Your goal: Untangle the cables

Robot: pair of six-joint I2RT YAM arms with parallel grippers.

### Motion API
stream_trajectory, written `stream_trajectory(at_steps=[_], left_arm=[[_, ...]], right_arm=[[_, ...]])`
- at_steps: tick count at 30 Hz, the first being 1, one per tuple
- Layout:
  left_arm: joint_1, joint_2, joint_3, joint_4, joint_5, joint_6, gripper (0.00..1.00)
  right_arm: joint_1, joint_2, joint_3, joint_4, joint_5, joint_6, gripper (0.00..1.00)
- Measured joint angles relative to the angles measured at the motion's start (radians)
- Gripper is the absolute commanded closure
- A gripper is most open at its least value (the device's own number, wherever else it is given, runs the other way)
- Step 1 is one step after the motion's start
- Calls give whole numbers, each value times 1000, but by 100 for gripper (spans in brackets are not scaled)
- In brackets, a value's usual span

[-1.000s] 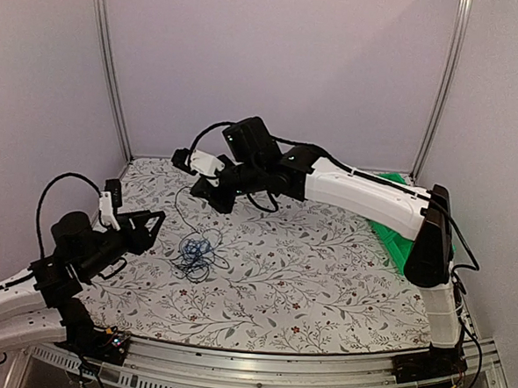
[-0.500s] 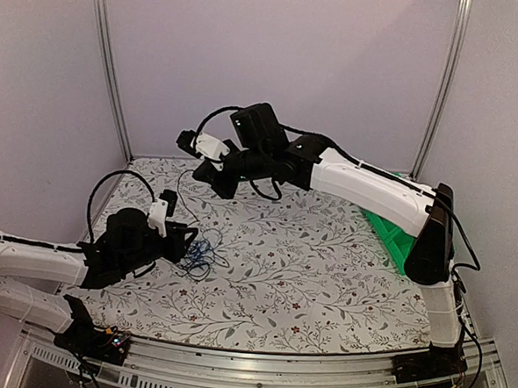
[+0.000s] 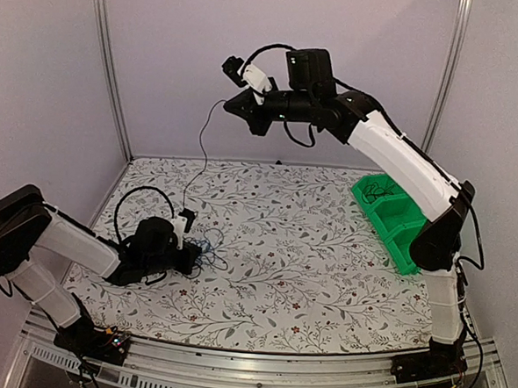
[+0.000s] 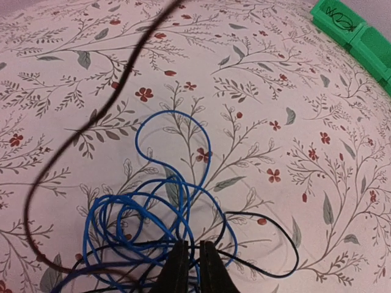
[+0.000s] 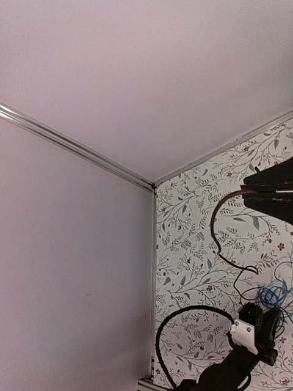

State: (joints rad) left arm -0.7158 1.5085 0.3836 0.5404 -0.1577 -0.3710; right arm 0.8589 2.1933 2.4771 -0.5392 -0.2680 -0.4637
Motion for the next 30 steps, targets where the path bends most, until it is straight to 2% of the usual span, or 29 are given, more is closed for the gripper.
stream_trajectory(at_steps=[2,12,15,19,23,30], left_arm=[[3,20,0,1,-2,-8,100],[51,97,11,-3,-3,-33,100],[56,95,18,-11,-2,-34,92],[56,63,19,-35,22,-36,77],[51,-14,29,-69,41,-50,67],[39,-142,52,-132,50,-64,60]], right_arm=[[-36,-14,56,-11,0,-10,100],[-210,-165,179,-28,40,-62,100],[-240,-209,158,-27,59,-85,100],[-267,-273,41,-26,61,-98,100],[-296,-323,-147,-11,56,-101,100],[-379,-378,-567,84,56,-93,100]])
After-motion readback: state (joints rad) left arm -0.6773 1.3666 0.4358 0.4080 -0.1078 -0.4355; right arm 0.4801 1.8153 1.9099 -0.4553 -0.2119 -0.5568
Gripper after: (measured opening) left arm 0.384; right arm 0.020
